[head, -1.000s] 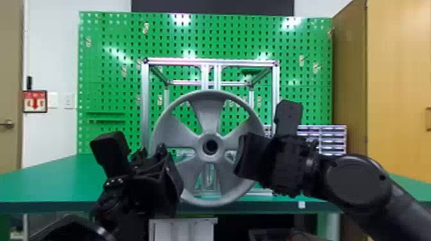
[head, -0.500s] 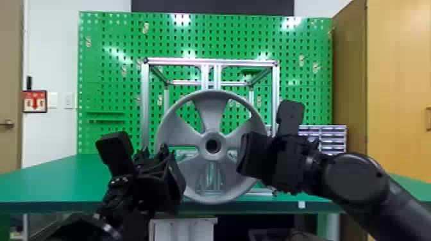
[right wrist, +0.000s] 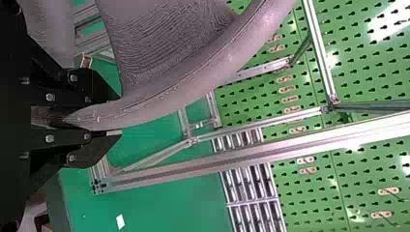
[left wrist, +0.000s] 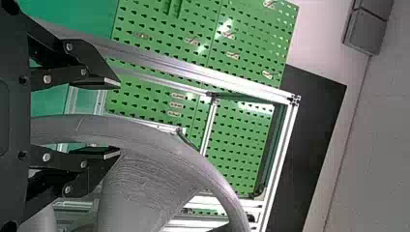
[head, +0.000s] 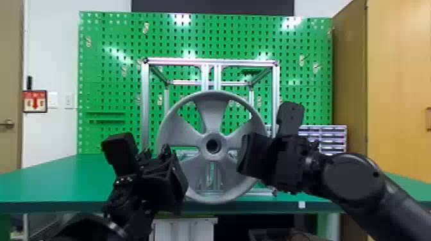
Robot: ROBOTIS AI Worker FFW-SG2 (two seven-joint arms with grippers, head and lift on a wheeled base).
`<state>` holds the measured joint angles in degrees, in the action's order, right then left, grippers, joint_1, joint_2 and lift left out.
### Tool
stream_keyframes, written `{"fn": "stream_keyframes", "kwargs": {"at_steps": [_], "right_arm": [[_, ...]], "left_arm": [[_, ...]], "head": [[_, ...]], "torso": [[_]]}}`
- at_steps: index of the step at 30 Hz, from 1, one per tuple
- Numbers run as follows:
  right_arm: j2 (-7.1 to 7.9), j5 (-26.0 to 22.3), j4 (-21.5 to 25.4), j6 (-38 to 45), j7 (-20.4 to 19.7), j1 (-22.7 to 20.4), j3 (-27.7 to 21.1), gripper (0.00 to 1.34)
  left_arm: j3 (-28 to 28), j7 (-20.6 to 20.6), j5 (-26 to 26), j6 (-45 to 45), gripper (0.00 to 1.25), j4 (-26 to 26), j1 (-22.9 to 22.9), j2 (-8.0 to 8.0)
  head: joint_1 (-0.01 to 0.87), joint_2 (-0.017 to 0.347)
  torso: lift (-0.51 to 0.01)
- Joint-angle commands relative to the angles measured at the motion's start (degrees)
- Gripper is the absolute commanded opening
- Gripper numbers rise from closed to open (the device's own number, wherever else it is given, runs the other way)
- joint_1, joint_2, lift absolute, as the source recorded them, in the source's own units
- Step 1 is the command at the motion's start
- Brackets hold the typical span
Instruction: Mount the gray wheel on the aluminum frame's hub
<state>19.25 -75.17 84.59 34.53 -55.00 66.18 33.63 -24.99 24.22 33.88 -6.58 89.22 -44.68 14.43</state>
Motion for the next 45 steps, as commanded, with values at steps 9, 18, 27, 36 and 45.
{"fn": "stream_keyframes", "kwargs": {"at_steps": [9,18,27,36,45], "right_arm": [[-0.44,0.1,-0.6,-0.2,0.5,0.3,0.1,0.09],[-0.88,0.1,-1.0,-0.4,0.8,0.4,0.6,0.09],[-0.97,0.4,-1.4,-0.5,0.8,0.5,0.5,0.09],[-1.15,0.5,-2.4,-0.5,0.8,1.1,1.1,0.09],[-1.67,0.4,-3.8,-0.5,0.8,2.0,1.6,0.09]], "left_arm": [[-0.2,0.0,-1.1,0.4,0.52,0.0,-0.4,-0.10],[-0.1,0.6,-1.5,0.4,0.52,0.0,-0.2,-0.19],[0.0,0.7,-1.6,0.4,0.52,-0.6,-0.6,-0.19],[-0.2,0.6,-1.3,0.4,0.52,-2.3,-2.0,-0.28],[-0.2,0.6,-1.1,0.1,0.52,-4.5,-3.2,-0.28]], "head": [[-0.005,0.006],[-0.005,0.006],[-0.005,0.006],[-0.005,0.006],[-0.005,0.006]], "torso": [[-0.499],[-0.499],[-0.499],[-0.499],[-0.499]]}}
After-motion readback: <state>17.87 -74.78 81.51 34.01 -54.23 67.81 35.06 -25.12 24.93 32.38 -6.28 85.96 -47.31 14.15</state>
